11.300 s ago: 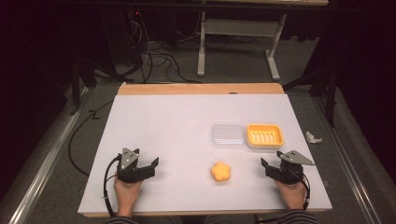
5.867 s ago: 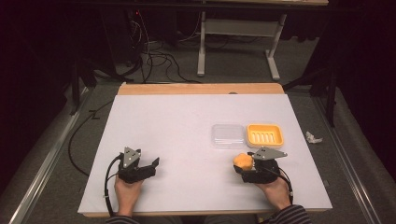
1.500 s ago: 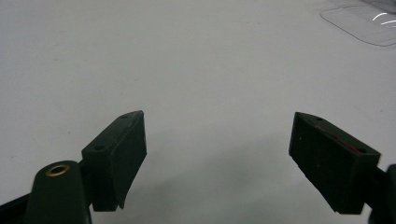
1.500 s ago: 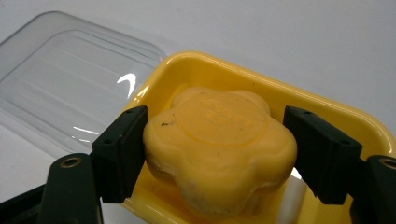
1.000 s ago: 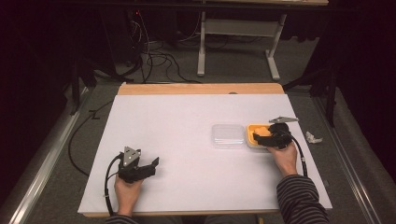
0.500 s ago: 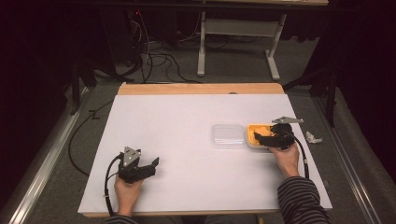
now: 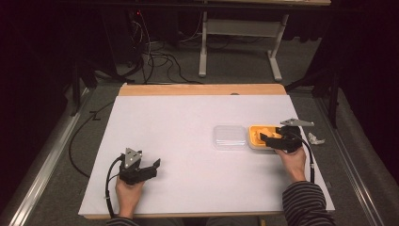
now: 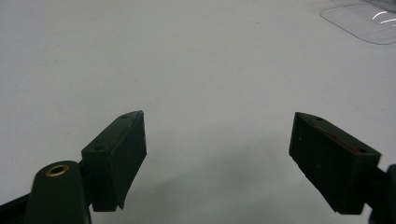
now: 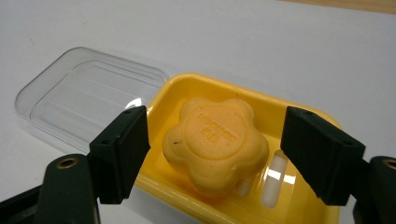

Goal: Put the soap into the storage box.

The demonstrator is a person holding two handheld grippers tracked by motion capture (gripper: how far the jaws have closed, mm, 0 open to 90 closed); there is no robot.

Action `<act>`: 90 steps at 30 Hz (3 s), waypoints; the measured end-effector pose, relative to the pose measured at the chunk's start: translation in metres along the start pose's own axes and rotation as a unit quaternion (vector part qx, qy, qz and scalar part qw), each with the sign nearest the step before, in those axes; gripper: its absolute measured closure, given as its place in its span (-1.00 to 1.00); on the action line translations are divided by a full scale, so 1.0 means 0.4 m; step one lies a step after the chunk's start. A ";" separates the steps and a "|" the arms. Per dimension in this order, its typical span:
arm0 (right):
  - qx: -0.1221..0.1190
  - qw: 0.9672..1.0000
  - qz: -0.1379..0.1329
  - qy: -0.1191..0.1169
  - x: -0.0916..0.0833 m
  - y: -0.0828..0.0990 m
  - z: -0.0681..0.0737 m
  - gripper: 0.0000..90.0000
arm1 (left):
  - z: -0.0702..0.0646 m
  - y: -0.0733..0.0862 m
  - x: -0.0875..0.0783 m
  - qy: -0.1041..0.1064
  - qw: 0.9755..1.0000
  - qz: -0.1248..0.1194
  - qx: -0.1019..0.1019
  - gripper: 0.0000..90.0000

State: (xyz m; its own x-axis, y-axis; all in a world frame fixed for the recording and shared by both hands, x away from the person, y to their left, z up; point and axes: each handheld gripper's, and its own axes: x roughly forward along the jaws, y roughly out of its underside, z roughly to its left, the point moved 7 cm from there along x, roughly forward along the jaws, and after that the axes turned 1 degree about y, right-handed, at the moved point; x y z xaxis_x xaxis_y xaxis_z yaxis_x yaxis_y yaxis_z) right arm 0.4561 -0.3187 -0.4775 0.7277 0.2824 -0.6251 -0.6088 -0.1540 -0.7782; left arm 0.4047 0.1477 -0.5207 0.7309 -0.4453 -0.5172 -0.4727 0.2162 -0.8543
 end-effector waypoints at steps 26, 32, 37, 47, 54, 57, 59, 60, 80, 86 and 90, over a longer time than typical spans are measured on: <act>0.052 0.998 -0.017 -0.019 -0.042 0.000 0.002 -0.57 | 0.000 0.000 0.000 0.002 1.000 0.001 0.000 -0.57; 0.052 0.998 -0.016 -0.033 -0.055 0.000 0.013 -0.65 | 0.000 0.000 0.000 0.003 1.000 0.001 0.000 -0.57; 0.051 0.997 -0.022 -0.045 -0.068 0.000 0.023 -0.69 | 0.000 0.000 0.000 0.003 1.000 0.001 -0.001 -0.56; 0.049 0.997 -0.018 -0.052 -0.092 0.005 0.035 -0.72 | 0.000 0.000 -0.001 0.003 1.000 0.000 0.001 -0.57; 0.044 0.997 -0.031 -0.060 -0.106 0.020 0.040 -0.68 | 0.000 0.000 -0.001 0.003 1.000 -0.001 0.001 -0.57; 0.037 0.997 -0.034 -0.058 -0.113 0.030 0.044 -0.68 | 0.000 0.000 -0.001 0.003 1.000 0.000 0.001 -0.57; 0.037 0.997 -0.038 -0.058 -0.117 0.031 0.048 -0.68 | 0.000 0.000 -0.001 0.003 1.000 0.000 0.001 -0.57; 0.037 0.997 -0.038 -0.058 -0.117 0.031 0.048 -0.68 | 0.000 0.000 -0.001 0.002 1.000 0.000 0.002 -0.57; 0.015 0.997 -0.060 -0.049 -0.140 0.059 0.087 -0.67 | 0.000 0.000 -0.001 0.002 1.000 0.001 0.002 -0.57; 0.012 0.996 -0.061 -0.057 -0.143 0.072 0.099 -0.66 | -0.001 0.000 0.000 0.002 1.000 0.000 0.001 -0.57; 0.011 0.996 -0.062 -0.060 -0.144 0.077 0.108 -0.66 | 0.000 0.000 0.000 0.002 1.000 0.001 0.001 -0.57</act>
State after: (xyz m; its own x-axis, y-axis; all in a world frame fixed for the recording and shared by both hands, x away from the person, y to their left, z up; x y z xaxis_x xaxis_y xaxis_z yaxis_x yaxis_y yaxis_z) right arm 0.3818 -0.2988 -0.4628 0.7556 0.4091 -0.5116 -0.5240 -0.0911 -0.8468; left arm 0.4046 0.1475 -0.5208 0.7281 -0.4474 -0.5193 -0.4734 0.2198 -0.8530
